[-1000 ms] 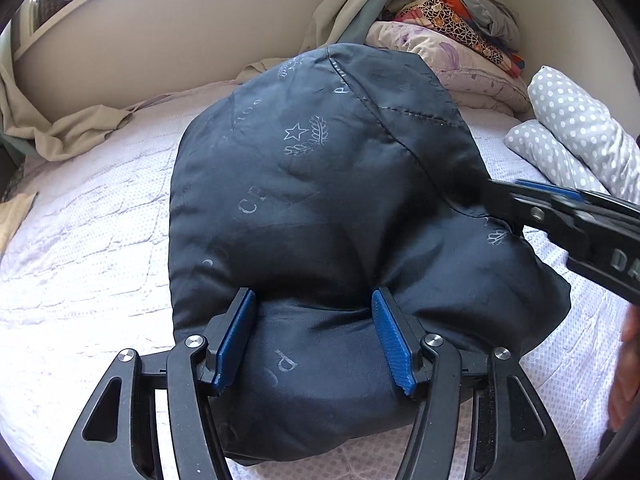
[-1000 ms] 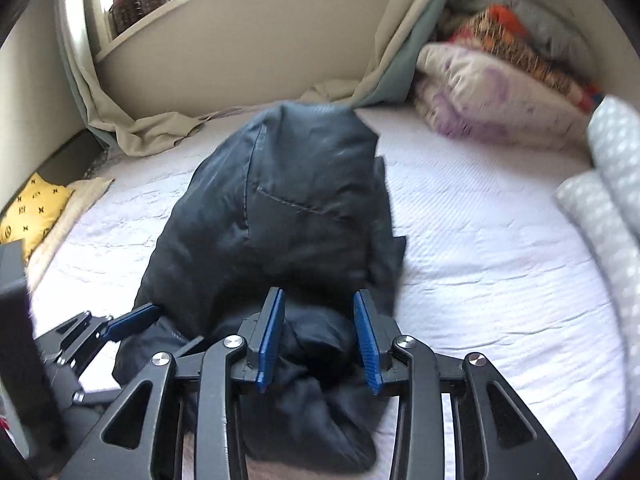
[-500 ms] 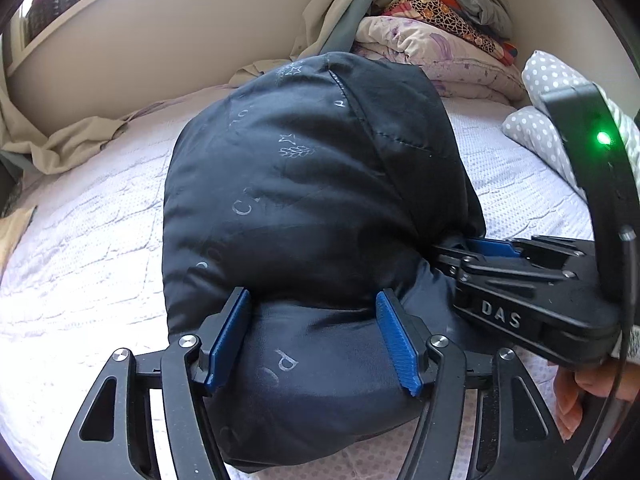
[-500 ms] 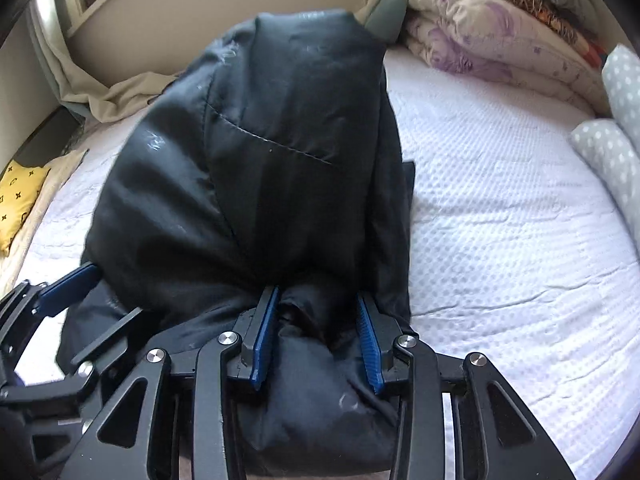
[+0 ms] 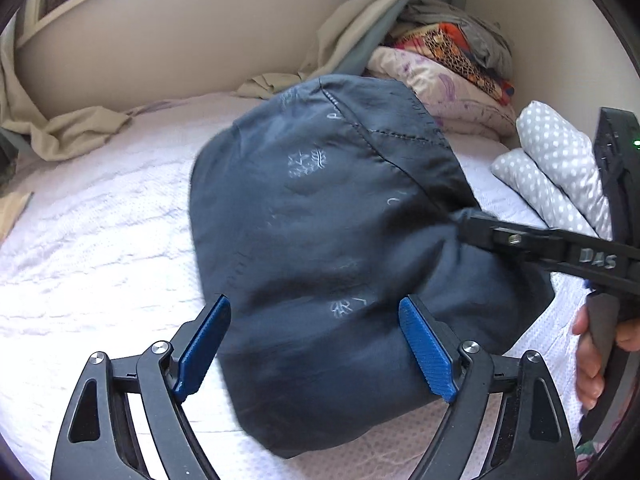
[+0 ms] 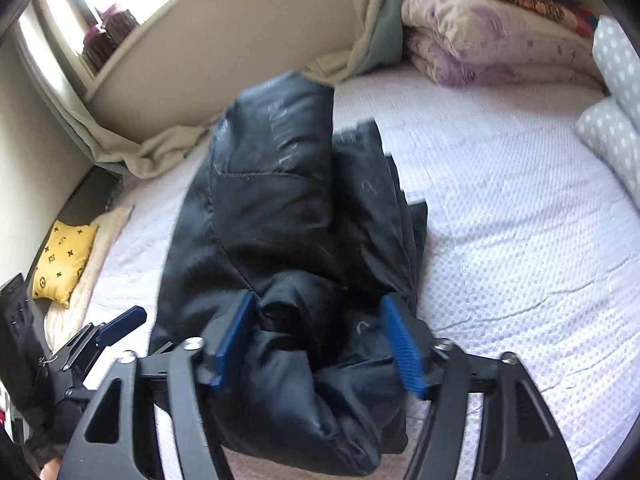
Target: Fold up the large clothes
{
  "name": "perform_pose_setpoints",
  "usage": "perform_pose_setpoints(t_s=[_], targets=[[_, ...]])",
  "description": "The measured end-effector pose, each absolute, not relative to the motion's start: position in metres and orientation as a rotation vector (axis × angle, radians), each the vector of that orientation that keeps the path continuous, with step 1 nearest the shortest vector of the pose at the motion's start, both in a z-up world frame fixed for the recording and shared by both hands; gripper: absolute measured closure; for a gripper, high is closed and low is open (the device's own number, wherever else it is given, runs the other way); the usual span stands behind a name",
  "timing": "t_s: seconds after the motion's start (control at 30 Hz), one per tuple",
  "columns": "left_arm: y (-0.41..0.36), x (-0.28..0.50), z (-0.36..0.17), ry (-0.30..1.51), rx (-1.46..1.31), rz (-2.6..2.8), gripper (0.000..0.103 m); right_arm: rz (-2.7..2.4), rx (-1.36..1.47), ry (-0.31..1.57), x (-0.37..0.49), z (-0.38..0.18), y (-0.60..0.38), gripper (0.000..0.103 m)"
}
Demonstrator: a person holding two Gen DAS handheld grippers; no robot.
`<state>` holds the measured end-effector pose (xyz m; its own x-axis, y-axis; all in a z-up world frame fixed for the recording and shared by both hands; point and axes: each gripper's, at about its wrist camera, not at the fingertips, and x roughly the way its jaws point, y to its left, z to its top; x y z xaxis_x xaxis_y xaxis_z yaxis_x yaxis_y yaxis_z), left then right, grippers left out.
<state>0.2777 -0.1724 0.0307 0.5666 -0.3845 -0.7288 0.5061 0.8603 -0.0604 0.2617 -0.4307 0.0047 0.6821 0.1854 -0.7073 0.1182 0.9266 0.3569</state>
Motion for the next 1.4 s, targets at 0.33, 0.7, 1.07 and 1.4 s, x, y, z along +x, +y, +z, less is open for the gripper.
perform_pose_setpoints(t_s=[0.33,0.7,1.07,1.4], targets=[[-0.136,0.284,0.046,0.799,0.134,-0.507,0.014,0.089,0.388,0.776,0.250,0.034,-0.421,0.021],[-0.110,0.288,0.055,0.791,0.100,-0.487,0.014,0.104,0.374,0.690,0.239,0.066,-0.415,0.020],[-0.119,0.285,0.049,0.810,0.127,-0.514,0.014,0.198,0.268,0.650,0.248,0.081,-0.375,0.019],[-0.131,0.272,0.055,0.783,0.173,-0.552,0.014,0.140,0.309,0.930,0.278,0.018,-0.392,0.065]])
